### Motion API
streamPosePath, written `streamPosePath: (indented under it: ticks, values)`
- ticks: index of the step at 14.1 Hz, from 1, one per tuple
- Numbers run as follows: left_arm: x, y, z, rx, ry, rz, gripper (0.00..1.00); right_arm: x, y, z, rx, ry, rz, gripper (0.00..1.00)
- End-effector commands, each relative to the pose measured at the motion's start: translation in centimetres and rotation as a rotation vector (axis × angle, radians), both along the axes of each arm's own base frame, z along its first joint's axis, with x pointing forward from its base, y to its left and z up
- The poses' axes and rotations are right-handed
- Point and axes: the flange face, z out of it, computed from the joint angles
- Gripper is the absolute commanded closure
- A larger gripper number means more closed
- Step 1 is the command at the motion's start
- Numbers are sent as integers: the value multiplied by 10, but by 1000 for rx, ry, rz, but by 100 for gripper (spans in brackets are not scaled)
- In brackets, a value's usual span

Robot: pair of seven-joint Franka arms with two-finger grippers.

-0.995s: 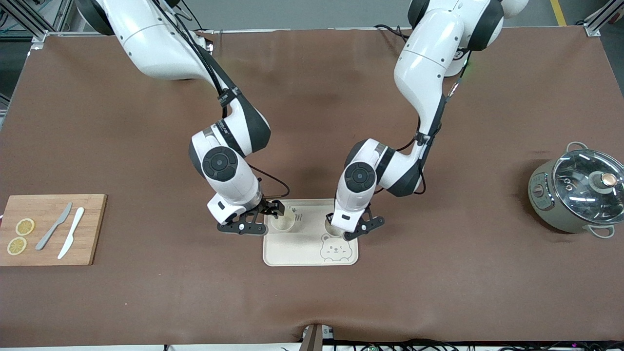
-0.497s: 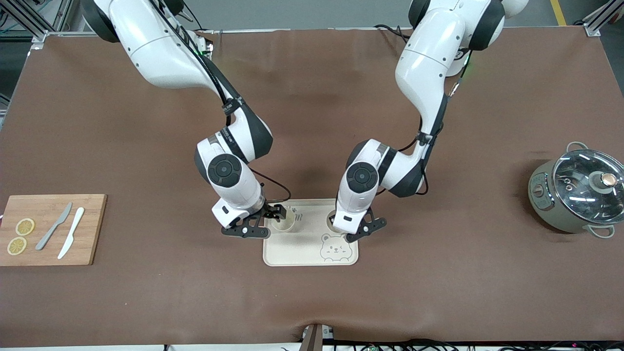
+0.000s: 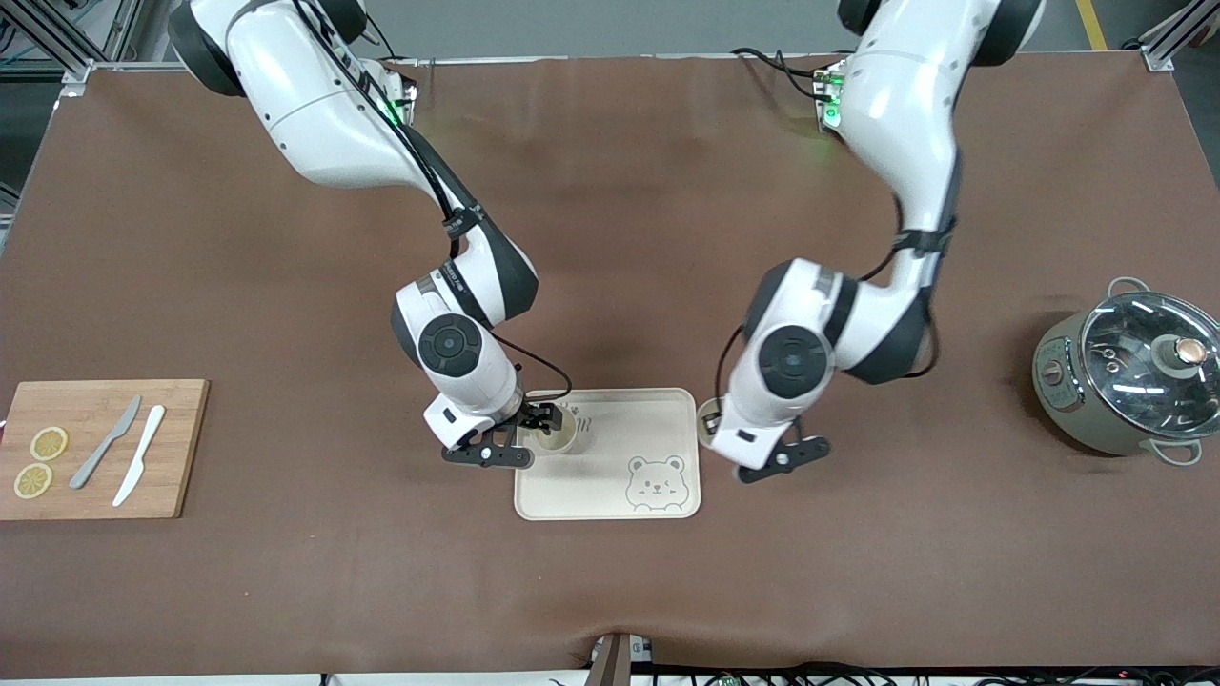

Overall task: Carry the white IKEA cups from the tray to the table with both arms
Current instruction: 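Carry the cup toward the pot with the left gripper and set it down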

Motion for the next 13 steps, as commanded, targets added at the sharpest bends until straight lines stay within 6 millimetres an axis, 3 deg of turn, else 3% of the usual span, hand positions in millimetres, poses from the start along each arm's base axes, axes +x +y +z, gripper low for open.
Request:
streamPosePath:
  ticks: [1, 3, 7, 9, 10, 12, 13]
  values:
    - [-26, 60, 62, -59, 6, -63, 100, 2, 7, -8, -3, -22, 16, 0]
    - [-56, 115, 63, -81, 34, -178, 100, 2, 9, -14, -2, -27, 21, 0]
    - [-143, 246, 22, -159, -31, -334, 100, 1, 11, -20, 2, -30, 24, 0]
    - [-166, 301, 5, -181, -58, -418, 100, 1, 12, -19, 4, -33, 30, 0]
    - [-170, 316, -2, -181, -71, -441, 100, 1, 12, -19, 2, -34, 47, 3]
    - [-173, 323, -23, -152, -113, -453, 100, 1, 12, -19, 3, -34, 57, 35]
    - [-172, 321, -42, -133, -125, -453, 100, 1, 12, -19, 3, -34, 57, 44]
